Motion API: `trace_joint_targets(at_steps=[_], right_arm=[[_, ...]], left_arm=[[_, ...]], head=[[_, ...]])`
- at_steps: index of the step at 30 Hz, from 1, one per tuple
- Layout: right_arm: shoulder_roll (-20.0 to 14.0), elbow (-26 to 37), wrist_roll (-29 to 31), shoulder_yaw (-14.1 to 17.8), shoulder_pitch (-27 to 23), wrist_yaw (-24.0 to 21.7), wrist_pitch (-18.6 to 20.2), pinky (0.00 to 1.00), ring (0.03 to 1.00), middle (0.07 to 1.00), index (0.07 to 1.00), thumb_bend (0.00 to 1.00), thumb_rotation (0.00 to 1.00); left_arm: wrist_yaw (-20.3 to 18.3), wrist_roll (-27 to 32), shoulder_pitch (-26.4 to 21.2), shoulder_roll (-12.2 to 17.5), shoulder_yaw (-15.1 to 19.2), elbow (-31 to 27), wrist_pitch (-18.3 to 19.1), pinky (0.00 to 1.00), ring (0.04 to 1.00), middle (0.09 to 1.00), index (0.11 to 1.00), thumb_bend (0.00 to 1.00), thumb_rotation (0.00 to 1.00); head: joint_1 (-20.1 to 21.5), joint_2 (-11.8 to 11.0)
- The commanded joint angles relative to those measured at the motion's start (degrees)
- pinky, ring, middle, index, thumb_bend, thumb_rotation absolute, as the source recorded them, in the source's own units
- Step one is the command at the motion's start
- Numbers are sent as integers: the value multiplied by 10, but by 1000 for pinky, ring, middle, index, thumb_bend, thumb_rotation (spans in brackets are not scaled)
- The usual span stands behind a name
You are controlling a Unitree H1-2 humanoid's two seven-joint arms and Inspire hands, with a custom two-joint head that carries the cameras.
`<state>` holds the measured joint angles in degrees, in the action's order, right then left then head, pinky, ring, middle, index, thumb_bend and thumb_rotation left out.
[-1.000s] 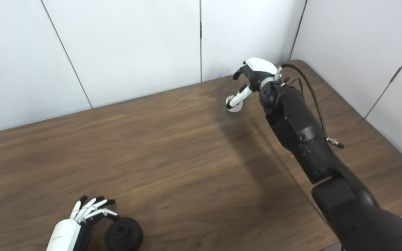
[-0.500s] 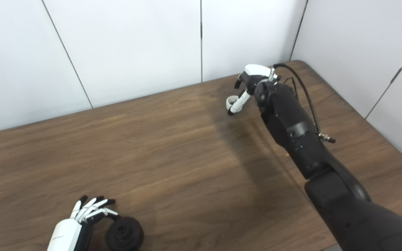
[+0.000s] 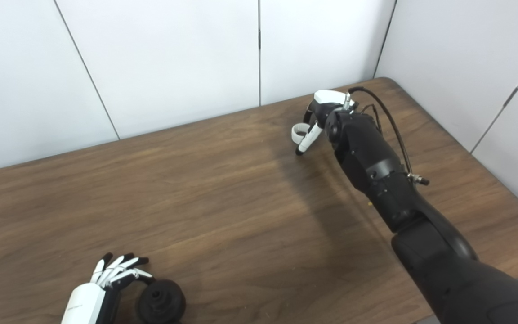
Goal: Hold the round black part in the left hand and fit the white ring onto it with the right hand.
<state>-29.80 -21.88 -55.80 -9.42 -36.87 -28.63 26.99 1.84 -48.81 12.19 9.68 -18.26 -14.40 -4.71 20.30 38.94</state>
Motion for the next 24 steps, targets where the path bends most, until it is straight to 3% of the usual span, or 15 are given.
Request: trace_joint_targets(at_steps=[1, 24], right_arm=[[-14, 10, -9, 1, -29, 17, -1, 1000, 1000, 971, 729, 842, 287], [-18, 12, 30, -20, -26, 68, -3, 1000, 1000, 941, 675, 820, 237]], left_arm=[[-7, -11, 7, 4, -2, -4, 10, 1000, 885, 803, 486, 523, 57], [-13, -17, 7, 2, -9, -11, 23, 1000, 891, 805, 486, 523, 57]], head=[[1, 1], [-7, 5]])
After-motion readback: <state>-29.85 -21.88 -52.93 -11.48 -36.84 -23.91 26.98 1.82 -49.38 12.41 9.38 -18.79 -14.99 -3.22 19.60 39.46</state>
